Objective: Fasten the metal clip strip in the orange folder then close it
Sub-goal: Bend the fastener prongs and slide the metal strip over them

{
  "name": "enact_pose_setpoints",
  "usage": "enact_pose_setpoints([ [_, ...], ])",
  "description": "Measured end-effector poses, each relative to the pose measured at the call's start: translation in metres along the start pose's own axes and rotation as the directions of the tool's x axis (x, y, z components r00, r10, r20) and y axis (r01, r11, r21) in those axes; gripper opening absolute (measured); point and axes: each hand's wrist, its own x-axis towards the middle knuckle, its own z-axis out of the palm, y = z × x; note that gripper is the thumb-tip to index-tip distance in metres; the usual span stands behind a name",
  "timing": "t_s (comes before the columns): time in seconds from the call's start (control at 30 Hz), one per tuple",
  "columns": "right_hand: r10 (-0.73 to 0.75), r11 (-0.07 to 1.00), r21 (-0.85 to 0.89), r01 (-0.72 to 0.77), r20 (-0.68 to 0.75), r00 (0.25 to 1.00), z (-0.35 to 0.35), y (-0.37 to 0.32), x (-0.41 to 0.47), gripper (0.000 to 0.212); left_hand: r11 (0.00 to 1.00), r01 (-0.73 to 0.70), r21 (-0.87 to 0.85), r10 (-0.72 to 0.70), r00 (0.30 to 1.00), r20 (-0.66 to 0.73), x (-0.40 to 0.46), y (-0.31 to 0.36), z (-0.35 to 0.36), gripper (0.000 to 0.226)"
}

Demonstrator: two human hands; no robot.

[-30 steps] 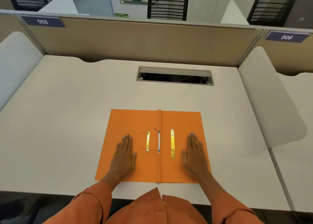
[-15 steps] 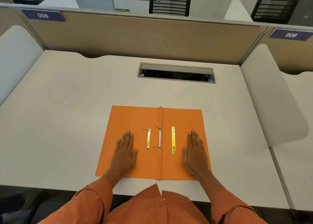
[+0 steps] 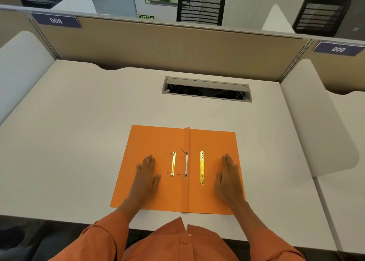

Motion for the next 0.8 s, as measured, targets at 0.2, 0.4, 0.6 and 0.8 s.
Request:
enact_pose_setpoints([
  [0.2, 0.049, 0.957, 0.289, -0.04, -0.025, 0.998, -0.029, -0.033, 0.03, 0.031, 0.975, -0.046, -0.215, -0.012, 0.965, -0.262, -0.013, 0.023, -0.01, 0.03],
  [0.4, -0.015, 0.975, 0.215, -0.06, 0.333, 0.943, -0.03, -0.044, 0.068, 0.071, 0.939, -0.056, -0.339, -0.011, 0.981, -0.193, -0.022, 0.052, -0.003, 0.023],
  [0.6, -0.05, 0.995, 0.1, 0.008, 0.418, 0.907, -0.023, -0.048, 0.087, 0.089, 0.923, -0.038, -0.383, -0.02, 0.989, -0.148, -0.025, 0.06, 0.002, 0.028],
  [0.8, -0.078, 0.997, 0.051, 0.062, 0.443, 0.893, -0.025, -0.052, 0.095, 0.086, 0.918, -0.001, -0.397, -0.052, 0.991, -0.122, -0.026, 0.06, 0.002, 0.031],
])
